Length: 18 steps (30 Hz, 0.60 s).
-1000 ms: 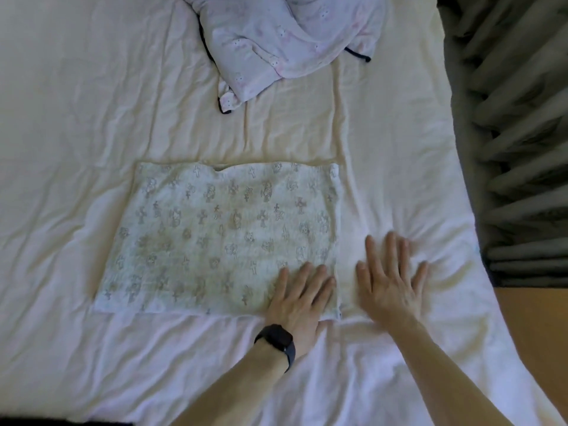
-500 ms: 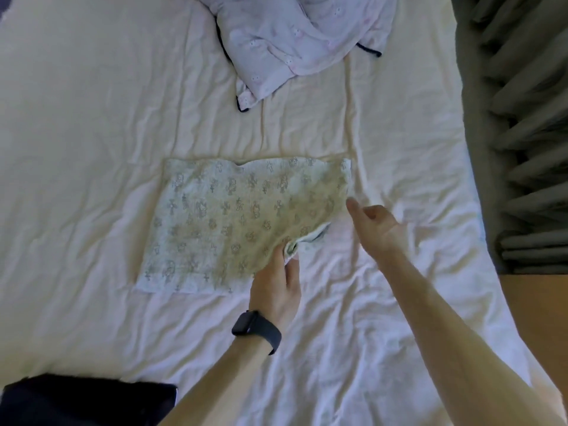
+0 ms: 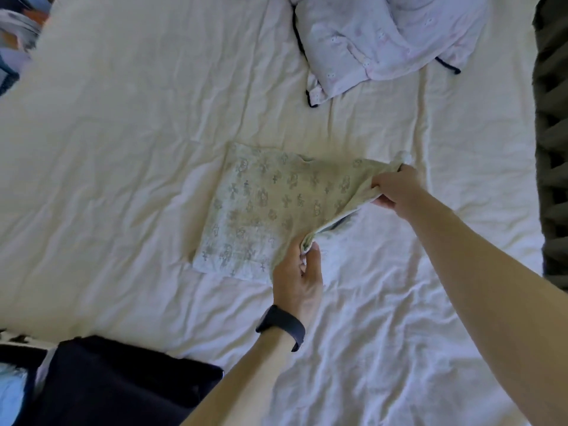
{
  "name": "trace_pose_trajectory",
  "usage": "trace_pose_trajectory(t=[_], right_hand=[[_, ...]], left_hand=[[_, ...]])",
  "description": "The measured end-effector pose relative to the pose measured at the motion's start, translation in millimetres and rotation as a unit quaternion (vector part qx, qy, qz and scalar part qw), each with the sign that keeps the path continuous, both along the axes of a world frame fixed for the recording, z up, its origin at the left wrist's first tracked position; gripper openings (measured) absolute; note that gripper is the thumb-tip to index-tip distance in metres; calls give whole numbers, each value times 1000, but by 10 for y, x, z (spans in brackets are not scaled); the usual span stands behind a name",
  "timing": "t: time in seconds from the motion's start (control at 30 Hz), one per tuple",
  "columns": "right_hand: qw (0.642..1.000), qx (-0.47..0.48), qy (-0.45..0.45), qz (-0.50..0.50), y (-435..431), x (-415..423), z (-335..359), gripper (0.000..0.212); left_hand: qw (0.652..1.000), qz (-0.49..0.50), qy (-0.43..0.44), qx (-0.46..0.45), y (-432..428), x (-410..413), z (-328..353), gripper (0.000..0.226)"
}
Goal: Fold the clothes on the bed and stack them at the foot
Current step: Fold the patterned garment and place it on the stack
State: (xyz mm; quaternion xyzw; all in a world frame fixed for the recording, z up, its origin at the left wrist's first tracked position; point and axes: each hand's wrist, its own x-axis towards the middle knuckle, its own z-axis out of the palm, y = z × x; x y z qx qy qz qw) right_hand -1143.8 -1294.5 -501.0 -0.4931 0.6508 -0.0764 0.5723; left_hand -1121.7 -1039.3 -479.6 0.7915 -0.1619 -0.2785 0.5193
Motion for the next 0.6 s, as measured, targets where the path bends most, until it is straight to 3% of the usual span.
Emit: trace_pose_trajectory(t=[0.07,0.13,0.23,0.37,0.43,0.5,0.53,0.6], right_hand=[[997,-62,7,40,206,416,86,28],[985,-133,28,110,518,895,172,31],[942,-203,93,252,1055,1589,126,33],[918,-184,126,330,1617,2245,-193,51],[918,-90,93,375,1807,2400,-266,62],[944,10,7,331,1900,2304,-315,63],[962,14,-27,271,1971,2128,-301,59],[978,-123,3,168,2164,1598,-227,52]], left_hand=[[996,88,13,11,163,200,12,20],[975,205,79,28,365,450,-49,19],[943,302,102,97,766,852,-213,14],[942,251,90,201,1208,1373,-588,12],[950,161,71,259,1321,1588,-756,21],[953,127,88,261,1383,1721,-873,19],[952,126,107,256,1417,1767,-897,24],[953,143,142,228,1459,1829,-889,23]])
